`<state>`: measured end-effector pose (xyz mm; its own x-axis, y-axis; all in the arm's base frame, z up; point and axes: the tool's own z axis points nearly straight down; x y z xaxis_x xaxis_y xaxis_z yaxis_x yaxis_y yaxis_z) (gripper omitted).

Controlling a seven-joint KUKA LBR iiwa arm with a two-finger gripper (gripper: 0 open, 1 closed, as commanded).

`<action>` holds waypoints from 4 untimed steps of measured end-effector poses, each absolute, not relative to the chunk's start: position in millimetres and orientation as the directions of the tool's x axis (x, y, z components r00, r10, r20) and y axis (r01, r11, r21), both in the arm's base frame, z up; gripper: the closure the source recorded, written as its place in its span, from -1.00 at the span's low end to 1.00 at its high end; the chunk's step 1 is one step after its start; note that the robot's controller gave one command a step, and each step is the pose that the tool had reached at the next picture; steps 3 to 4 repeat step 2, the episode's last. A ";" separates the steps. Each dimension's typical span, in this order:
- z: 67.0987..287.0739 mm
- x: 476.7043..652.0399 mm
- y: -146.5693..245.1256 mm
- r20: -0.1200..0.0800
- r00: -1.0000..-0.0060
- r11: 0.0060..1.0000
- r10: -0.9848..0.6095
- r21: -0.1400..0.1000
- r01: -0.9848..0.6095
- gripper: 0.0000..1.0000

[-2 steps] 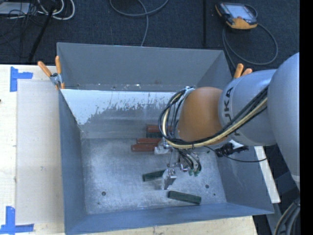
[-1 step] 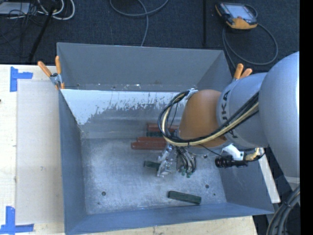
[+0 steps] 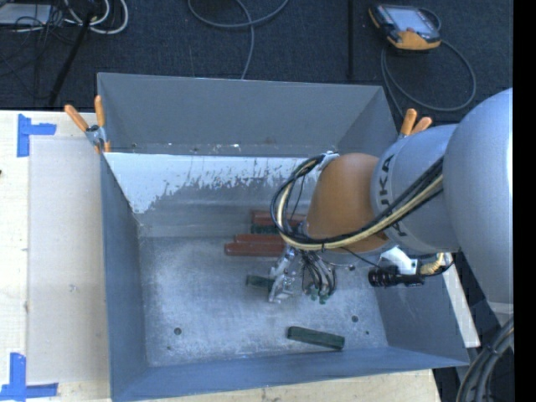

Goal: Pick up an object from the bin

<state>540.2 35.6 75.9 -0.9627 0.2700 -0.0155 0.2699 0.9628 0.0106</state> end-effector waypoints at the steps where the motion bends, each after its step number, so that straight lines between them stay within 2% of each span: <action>1: 79.2 538.3 35.2 -0.008 -0.963 0.963 0.269 0.007 0.269 1.00; 2: 97.3 534.7 33.6 0.006 -0.963 0.963 0.269 -0.001 0.269 1.00; 4: 97.3 534.7 33.6 0.006 -0.963 0.963 0.269 -0.001 0.269 1.00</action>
Offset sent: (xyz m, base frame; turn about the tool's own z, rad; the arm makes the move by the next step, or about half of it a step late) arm -0.0002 -0.0003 0.0711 -0.0001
